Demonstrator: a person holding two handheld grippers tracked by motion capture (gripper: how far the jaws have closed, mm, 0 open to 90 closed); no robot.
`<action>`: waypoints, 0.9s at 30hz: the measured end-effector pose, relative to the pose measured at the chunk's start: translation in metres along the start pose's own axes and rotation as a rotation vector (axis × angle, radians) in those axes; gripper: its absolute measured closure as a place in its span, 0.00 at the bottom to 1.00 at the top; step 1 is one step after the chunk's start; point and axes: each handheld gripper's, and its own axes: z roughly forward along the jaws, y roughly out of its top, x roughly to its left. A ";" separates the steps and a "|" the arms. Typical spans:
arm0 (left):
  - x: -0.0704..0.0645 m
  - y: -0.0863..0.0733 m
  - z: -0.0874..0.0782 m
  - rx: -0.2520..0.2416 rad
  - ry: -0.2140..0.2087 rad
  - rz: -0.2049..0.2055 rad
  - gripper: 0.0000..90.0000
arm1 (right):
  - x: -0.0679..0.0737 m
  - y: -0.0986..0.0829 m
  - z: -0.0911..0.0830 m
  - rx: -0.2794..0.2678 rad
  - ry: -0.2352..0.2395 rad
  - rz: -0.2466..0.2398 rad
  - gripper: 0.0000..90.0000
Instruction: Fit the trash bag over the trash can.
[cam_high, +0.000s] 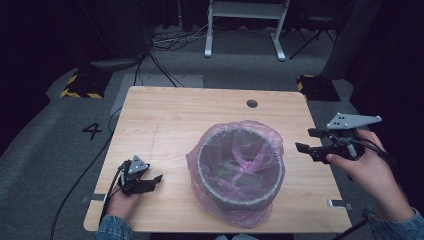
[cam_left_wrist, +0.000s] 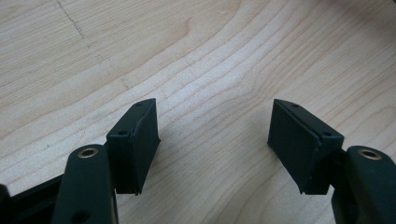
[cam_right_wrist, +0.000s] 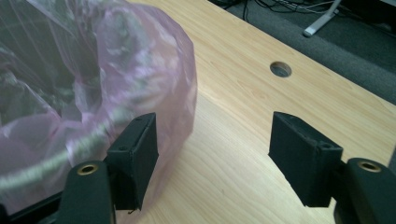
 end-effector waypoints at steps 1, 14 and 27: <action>0.000 0.000 0.000 0.000 0.000 0.000 0.37 | -0.001 -0.003 -0.001 0.003 -0.004 0.003 0.36; 0.000 0.000 0.000 -0.001 0.000 -0.001 0.37 | -0.013 -0.051 0.006 0.045 -0.009 0.031 0.33; 0.000 0.000 0.000 0.000 0.000 0.000 0.37 | -0.014 -0.104 0.021 0.059 -0.065 0.046 0.32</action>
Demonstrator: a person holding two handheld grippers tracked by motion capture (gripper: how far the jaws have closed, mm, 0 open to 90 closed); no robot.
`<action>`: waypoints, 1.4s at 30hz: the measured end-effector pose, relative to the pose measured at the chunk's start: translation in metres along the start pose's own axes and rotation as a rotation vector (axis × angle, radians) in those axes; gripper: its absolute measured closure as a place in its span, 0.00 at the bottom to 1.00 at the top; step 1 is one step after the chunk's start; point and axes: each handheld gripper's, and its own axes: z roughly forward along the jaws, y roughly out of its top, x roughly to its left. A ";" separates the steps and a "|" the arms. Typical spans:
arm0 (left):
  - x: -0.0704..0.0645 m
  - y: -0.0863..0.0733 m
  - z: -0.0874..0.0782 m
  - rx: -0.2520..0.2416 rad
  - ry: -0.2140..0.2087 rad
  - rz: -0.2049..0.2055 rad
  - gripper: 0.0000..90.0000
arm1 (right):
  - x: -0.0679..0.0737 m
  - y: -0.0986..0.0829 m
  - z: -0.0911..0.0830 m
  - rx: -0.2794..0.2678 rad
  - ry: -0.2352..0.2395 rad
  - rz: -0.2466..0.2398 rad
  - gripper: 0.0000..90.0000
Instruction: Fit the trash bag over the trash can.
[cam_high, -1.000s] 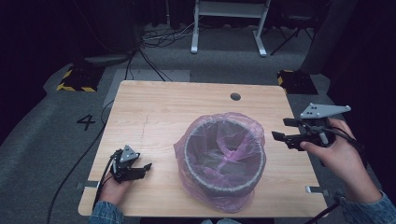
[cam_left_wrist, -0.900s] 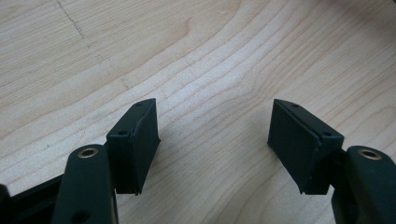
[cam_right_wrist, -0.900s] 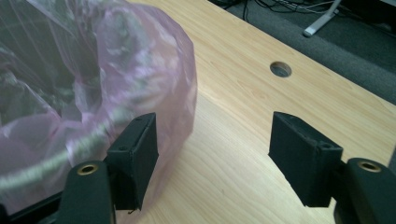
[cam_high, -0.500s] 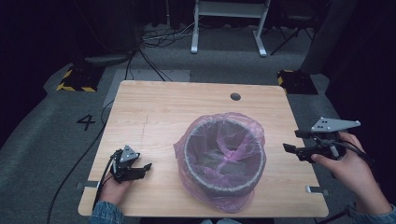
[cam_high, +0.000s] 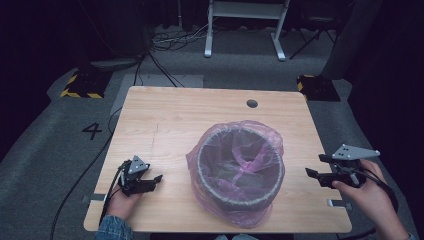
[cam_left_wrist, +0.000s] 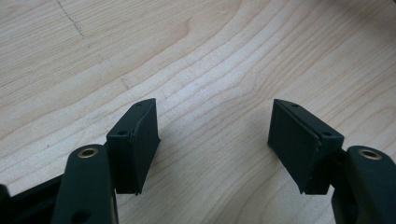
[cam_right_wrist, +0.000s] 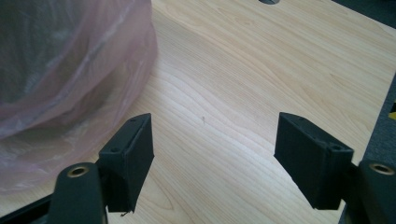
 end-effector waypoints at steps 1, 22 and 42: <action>0.000 0.000 0.000 -0.001 0.000 0.000 0.37 | 0.001 -0.004 0.001 -0.005 -0.005 0.005 0.32; 0.000 0.000 0.000 -0.003 0.003 -0.004 0.37 | 0.001 -0.069 0.042 -0.019 -0.077 0.088 0.31; 0.000 0.000 0.001 -0.002 0.004 -0.003 0.37 | 0.001 -0.084 0.087 -0.022 -0.161 0.192 0.29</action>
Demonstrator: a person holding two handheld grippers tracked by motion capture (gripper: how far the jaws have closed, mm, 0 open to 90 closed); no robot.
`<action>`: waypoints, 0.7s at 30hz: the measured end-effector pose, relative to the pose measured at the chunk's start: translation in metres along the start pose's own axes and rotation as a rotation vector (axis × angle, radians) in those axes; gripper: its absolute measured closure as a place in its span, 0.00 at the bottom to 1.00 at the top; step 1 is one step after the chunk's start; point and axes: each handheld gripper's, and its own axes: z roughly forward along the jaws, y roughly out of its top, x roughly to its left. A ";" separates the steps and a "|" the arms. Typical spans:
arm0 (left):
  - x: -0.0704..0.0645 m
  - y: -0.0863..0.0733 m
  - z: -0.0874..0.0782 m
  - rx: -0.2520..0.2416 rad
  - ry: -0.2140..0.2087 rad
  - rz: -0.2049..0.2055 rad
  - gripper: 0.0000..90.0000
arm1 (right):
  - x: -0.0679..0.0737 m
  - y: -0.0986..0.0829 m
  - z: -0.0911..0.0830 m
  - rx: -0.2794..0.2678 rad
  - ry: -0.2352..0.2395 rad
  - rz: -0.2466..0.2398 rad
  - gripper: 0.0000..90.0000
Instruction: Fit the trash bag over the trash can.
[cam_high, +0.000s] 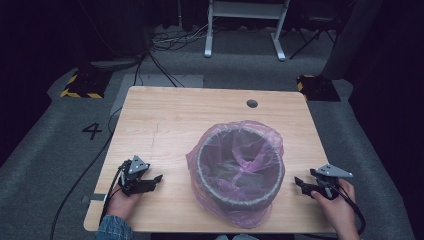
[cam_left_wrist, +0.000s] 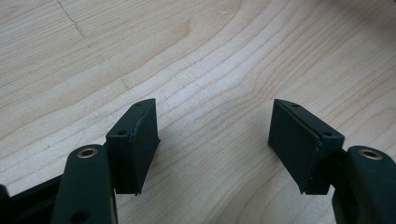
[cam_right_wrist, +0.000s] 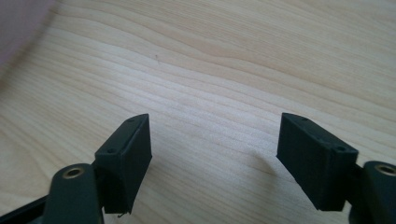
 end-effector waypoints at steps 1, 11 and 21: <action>0.000 0.000 0.000 0.000 0.000 0.000 0.37 | 0.000 -0.001 0.002 0.001 -0.003 0.014 0.28; 0.000 0.000 0.000 0.000 0.000 0.000 0.37 | -0.007 0.004 0.013 0.033 -0.010 0.061 0.13; 0.000 0.000 0.000 0.000 0.000 0.000 0.37 | -0.008 0.007 0.017 0.045 -0.009 0.059 0.07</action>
